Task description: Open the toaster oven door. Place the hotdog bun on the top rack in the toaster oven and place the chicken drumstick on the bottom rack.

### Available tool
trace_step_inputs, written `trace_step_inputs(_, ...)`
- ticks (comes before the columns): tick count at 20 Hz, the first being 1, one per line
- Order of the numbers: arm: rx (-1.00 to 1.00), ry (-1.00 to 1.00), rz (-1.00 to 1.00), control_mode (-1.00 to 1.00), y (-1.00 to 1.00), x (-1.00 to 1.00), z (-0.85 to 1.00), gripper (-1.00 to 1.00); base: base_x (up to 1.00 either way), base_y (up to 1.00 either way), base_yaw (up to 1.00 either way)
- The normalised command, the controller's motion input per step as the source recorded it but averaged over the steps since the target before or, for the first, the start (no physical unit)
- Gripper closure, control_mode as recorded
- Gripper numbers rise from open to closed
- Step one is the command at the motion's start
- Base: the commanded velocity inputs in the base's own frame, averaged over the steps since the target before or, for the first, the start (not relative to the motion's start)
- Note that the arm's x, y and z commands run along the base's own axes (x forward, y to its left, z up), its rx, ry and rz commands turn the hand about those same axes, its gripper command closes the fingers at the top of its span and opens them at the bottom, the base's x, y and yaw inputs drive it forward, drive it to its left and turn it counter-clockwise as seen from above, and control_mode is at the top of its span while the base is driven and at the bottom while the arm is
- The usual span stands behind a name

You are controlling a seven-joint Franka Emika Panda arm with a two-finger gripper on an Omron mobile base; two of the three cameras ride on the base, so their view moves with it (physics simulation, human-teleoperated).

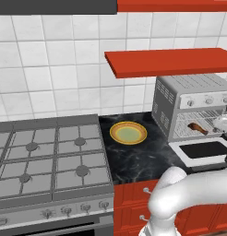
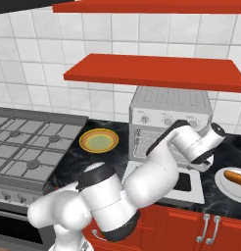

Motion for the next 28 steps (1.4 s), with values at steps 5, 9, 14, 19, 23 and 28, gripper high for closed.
trace_step_inputs(5,0.0,0.01,0.0,-1.0,0.47,-0.69,0.07,-1.0,0.0,0.0,0.0)
trace_step_inputs(9,0.0,0.02,0.0,-1.0,0.88,-0.16,-0.39,-1.0,0.0,0.0,0.0)
trace_step_inputs(14,-0.03,0.0,-0.01,-1.0,0.7,0.07,-0.53,-1.0,0.0,0.0,0.0)
trace_step_inputs(19,-0.02,0.0,-0.05,-1.0,0.0,0.06,-0.47,-1.0,0.0,0.0,0.0)
trace_step_inputs(23,-0.03,0.0,-0.05,-1.0,0.0,0.56,-0.15,-1.0,0.0,0.0,0.0)
trace_step_inputs(28,-0.02,0.03,-0.02,-1.0,-0.04,0.6,-0.02,-1.0,0.0,0.0,0.0)
